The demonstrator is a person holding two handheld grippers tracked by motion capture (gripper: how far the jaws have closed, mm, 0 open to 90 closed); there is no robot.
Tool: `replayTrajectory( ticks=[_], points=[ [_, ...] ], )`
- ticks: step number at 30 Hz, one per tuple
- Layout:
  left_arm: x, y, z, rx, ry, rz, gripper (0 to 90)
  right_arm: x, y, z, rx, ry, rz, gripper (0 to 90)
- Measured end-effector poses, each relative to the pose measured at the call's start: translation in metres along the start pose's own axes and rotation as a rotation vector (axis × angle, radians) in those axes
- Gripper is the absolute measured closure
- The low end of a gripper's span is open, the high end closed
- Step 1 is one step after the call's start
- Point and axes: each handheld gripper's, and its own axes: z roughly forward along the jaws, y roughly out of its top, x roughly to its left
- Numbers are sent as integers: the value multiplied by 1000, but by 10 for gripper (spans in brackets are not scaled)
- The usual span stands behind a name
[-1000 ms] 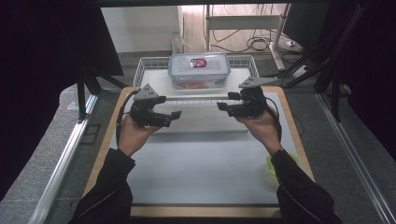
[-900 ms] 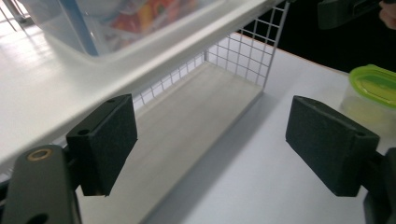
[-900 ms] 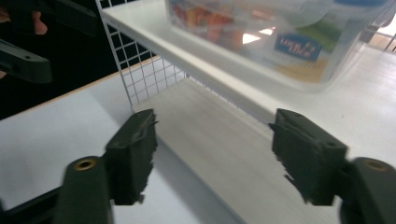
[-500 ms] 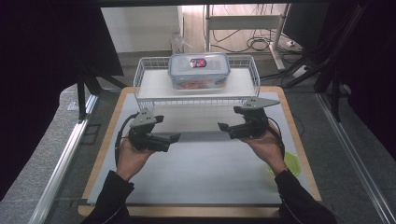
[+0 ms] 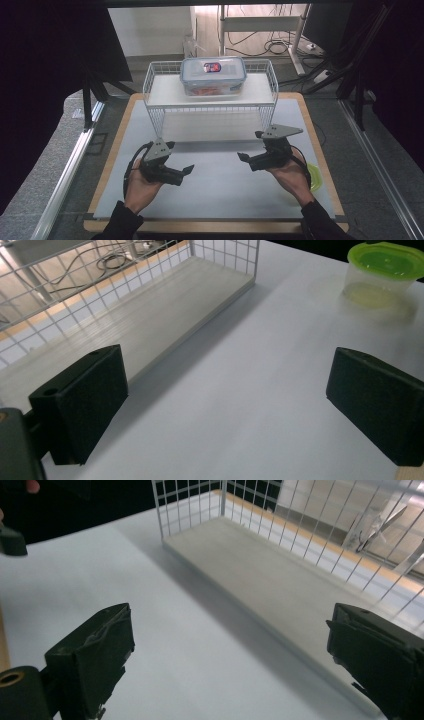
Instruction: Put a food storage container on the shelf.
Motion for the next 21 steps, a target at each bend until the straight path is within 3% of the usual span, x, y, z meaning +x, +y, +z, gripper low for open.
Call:
replayTrajectory(
  ticks=[2, 6, 11, 21],
  points=[
    [-2, -10, -3, -28, 12, -12, 32, 2, -8, -2, 6, 3, 3, 44],
    [-5, -27, -5, -39, 35, -21, 31, 6, -21, -6, 10, 11, 11, 41],
    [-10, -43, -5, -20, 48, -3, 27, 13, -31, -10, 1, 12, 7, 45],
    [-20, -65, -8, 10, 57, -13, 25, 22, -56, -14, 28, 10, 21, 53]
  ],
)
